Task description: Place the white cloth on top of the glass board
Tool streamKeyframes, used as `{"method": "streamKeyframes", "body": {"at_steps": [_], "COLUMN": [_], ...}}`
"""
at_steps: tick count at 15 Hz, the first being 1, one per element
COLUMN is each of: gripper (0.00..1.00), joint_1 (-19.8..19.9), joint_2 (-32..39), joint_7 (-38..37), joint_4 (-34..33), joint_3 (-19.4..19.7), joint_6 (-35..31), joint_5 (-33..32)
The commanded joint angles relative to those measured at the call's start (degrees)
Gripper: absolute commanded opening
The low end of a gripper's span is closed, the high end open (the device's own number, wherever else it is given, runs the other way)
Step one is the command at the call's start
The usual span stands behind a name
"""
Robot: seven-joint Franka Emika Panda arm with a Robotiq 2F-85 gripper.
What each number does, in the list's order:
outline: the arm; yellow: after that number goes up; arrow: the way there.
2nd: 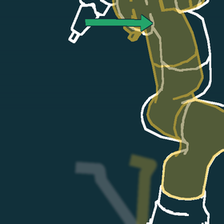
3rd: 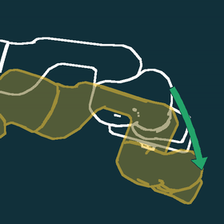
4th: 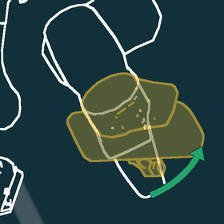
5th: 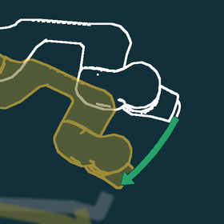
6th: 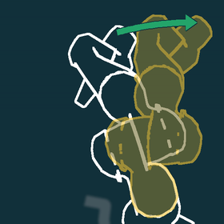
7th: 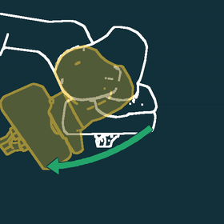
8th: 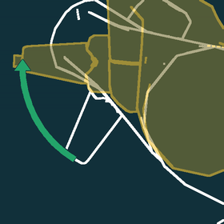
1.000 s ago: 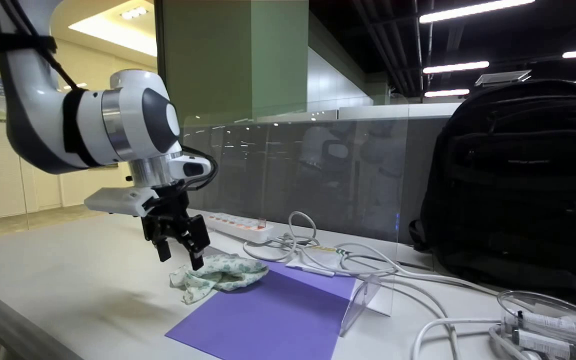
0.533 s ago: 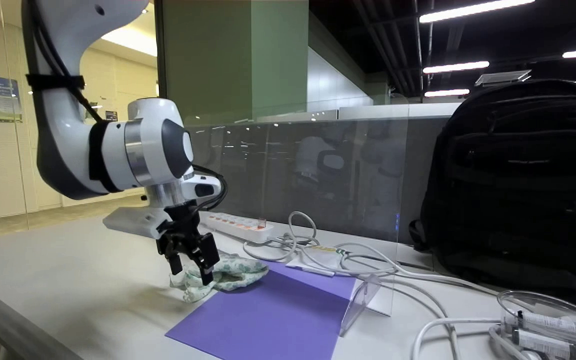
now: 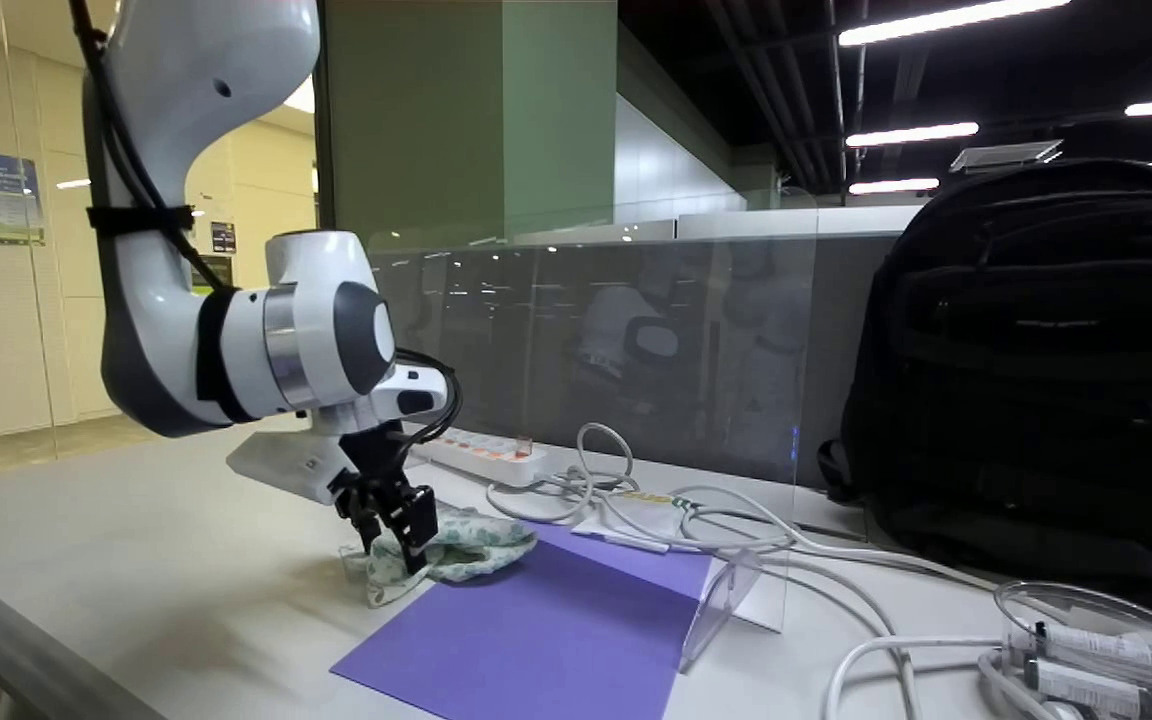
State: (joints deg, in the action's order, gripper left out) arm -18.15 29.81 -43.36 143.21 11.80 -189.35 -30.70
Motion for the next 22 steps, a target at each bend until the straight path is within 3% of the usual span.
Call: {"method": "streamKeyframes", "body": {"at_steps": [1,7,11,19,20,22], "gripper": [0.4,0.01,0.0,0.01,0.01,0.01], "joint_1": [-0.64,-1.05,1.4,13.35,11.38,12.07], "joint_2": [1.08,-0.56,-4.16,-15.24,-17.09,-20.2], "joint_7": [-0.97,-0.9,-0.97,6.86,13.57,20.93], "joint_4": [-1.23,-1.14,-1.25,-3.91,-4.24,-6.43], "joint_3": [0.13,-0.29,-3.9,-20.53,-19.94,-21.64], "joint_6": [-1.56,0.12,6.15,21.18,22.55,27.29], "joint_5": [1.59,2.74,3.54,11.62,19.41,26.59]}}
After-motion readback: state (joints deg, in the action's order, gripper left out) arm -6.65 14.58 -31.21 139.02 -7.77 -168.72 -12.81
